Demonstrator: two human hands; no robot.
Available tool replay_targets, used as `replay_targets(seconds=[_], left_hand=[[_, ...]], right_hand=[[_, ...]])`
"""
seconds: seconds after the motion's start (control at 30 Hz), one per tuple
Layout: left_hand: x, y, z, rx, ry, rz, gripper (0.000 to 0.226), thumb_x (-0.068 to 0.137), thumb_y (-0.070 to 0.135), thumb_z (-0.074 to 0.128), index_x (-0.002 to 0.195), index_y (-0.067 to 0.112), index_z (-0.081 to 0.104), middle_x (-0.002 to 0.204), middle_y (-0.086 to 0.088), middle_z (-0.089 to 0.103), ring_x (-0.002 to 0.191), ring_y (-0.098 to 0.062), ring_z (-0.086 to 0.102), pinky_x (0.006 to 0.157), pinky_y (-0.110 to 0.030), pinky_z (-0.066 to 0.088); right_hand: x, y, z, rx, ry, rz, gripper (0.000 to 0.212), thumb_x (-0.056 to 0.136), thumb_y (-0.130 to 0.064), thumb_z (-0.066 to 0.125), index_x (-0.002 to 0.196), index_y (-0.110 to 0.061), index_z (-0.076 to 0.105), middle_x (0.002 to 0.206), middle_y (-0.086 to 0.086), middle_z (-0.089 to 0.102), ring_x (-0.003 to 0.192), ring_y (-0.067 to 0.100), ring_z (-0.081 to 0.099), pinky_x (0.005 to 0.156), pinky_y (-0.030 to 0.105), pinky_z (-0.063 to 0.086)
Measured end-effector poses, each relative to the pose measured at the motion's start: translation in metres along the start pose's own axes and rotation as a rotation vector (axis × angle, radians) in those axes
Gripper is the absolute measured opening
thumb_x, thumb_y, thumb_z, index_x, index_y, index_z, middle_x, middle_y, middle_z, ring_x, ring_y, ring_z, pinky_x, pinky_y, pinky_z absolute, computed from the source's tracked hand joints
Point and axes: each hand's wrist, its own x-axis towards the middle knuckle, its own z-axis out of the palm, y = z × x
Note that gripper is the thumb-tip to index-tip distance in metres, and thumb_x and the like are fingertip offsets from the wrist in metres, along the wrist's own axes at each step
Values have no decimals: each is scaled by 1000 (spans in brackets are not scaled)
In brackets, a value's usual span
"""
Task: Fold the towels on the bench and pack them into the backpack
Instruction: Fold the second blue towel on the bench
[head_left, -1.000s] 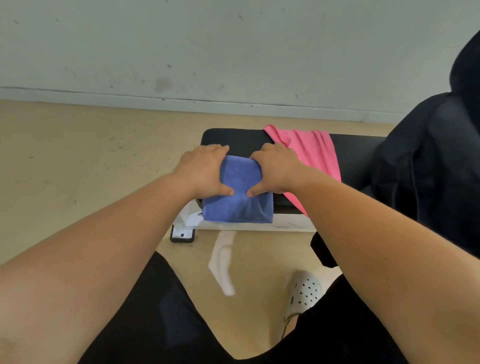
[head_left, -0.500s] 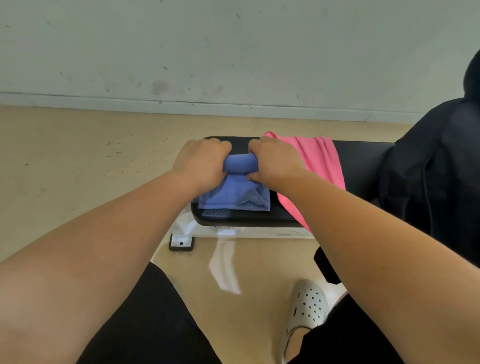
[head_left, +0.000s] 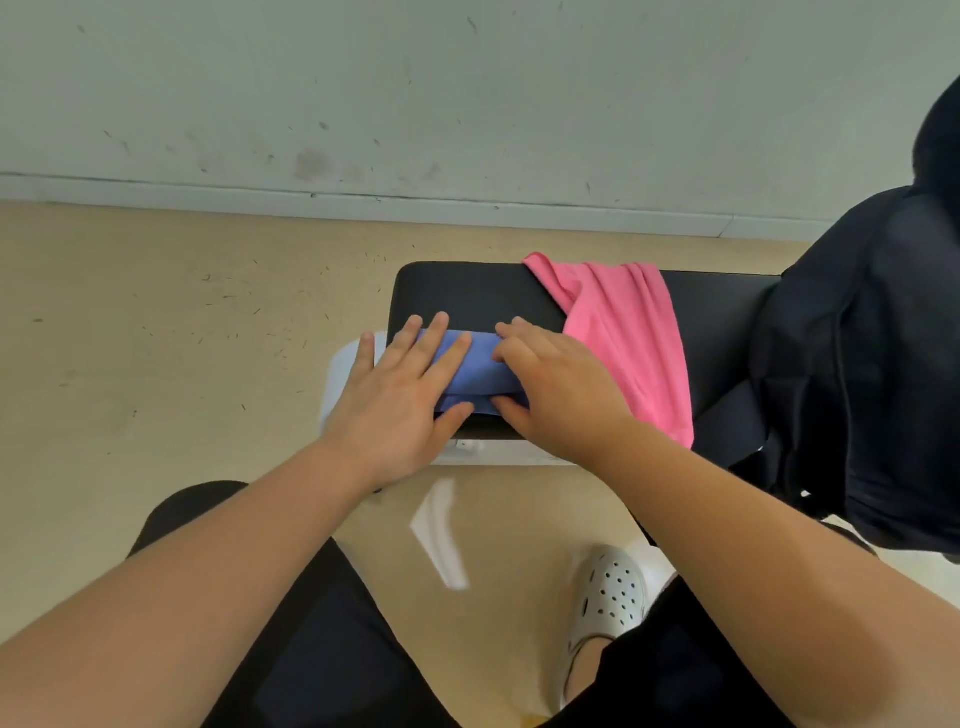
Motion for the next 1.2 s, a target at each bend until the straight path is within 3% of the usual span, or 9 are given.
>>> replay_targets(seconds=[0.1,0.2,0.27,0.33,0.47,0.57,0.67,1.03,1.2], left_hand=[[-9,6,4,-54,-39,-16,73,95,60,18,158,31,-3,167,2,-12,154,-22,-10,122,-56,5],[-20,15,10,-87,-90,-57,75,93,61,15,157,31,-11,164,4,-24,150,-19,-24,122,-55,0],[-24,16,15,-82,-94,-62,75,93,61,15,154,31,-18,162,4,-30,148,-19,-29,122,-56,-1],[-25,13,17,-71,-101,-51,75,94,60,14,152,32,-22,160,5,-33,147,-18,-31,122,-57,0],[-28,11,13,-91,-136,-46,74,96,57,15,155,30,-19,160,7,-33,146,-14,-33,122,-55,-1],[-25,11,4,-290,-90,-107,69,102,45,29,158,25,-7,166,8,-14,151,-9,-16,123,-52,0],[-8,9,-8,-366,50,-185,62,103,39,27,159,19,8,167,4,5,154,-13,2,123,-50,1],[28,13,21,-211,65,-282,61,102,42,12,159,25,-1,167,9,-10,152,-19,-16,119,-58,-7],[34,14,21,-157,31,-307,61,101,43,9,159,25,-4,166,8,-11,152,-20,-17,119,-58,-6]], right_hand=[[-12,-3,5,68,-34,46,30,93,-37,59,108,-12,62,147,12,52,142,29,42,113,45,35],[-10,-8,-1,76,-2,83,37,100,-38,38,103,-12,65,138,10,60,137,28,48,115,48,33],[6,-14,-5,-7,53,74,30,102,-28,41,107,-10,64,125,10,67,132,30,53,115,50,34],[24,-22,-6,-43,37,93,28,102,-24,44,121,-12,60,132,10,62,139,32,45,118,51,28],[36,-27,14,-150,-195,179,53,106,-40,23,155,-20,30,162,6,28,154,28,11,123,53,5],[26,-23,23,-136,-147,188,64,102,-47,9,157,-19,27,163,4,29,154,27,10,123,54,4],[19,-24,26,-152,-103,191,67,101,-49,12,157,-15,25,164,6,24,154,29,8,123,56,4],[17,-20,36,-97,-69,256,67,104,-51,18,160,-16,8,168,7,7,155,27,-5,122,57,-3],[25,-18,32,-107,-138,244,69,102,-54,8,160,-17,10,167,2,16,155,26,-4,121,57,-5]])
